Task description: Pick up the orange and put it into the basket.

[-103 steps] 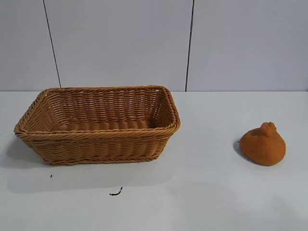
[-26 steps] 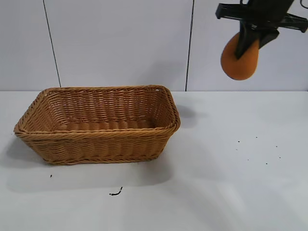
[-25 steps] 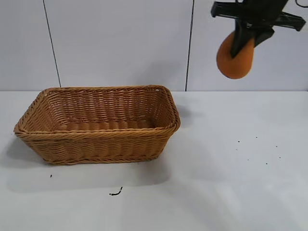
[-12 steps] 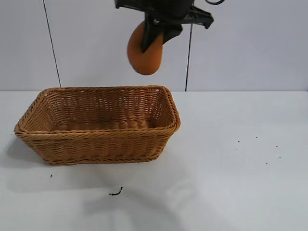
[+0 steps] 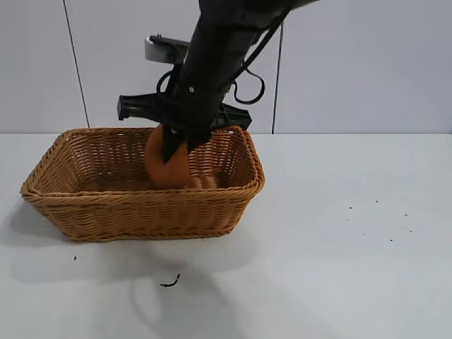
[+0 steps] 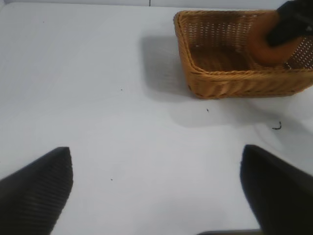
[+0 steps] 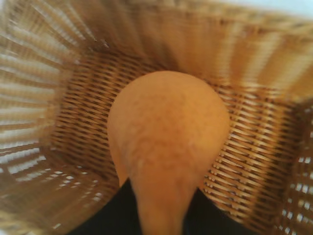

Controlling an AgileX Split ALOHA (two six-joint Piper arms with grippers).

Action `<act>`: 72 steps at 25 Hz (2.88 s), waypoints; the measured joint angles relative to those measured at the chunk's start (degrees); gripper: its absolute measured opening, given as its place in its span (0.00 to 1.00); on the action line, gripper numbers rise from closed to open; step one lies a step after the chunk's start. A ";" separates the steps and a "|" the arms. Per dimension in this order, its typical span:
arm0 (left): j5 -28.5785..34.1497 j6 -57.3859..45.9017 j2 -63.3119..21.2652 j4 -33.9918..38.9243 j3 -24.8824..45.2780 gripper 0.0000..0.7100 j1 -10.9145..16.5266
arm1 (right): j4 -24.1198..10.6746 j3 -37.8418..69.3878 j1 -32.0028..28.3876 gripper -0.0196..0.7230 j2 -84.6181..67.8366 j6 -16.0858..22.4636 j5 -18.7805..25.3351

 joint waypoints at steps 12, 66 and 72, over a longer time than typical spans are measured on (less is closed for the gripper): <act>0.00 0.00 0.00 0.00 0.00 0.94 0.00 | -3.36 -12.68 0.00 0.95 -0.30 -1.47 18.08; 0.00 0.00 0.00 0.00 0.00 0.94 0.00 | -7.08 47.87 -34.48 0.96 -52.90 -8.98 32.90; 0.00 0.00 0.00 0.00 0.00 0.94 0.00 | -7.02 63.40 -34.48 0.96 -75.24 -10.54 27.78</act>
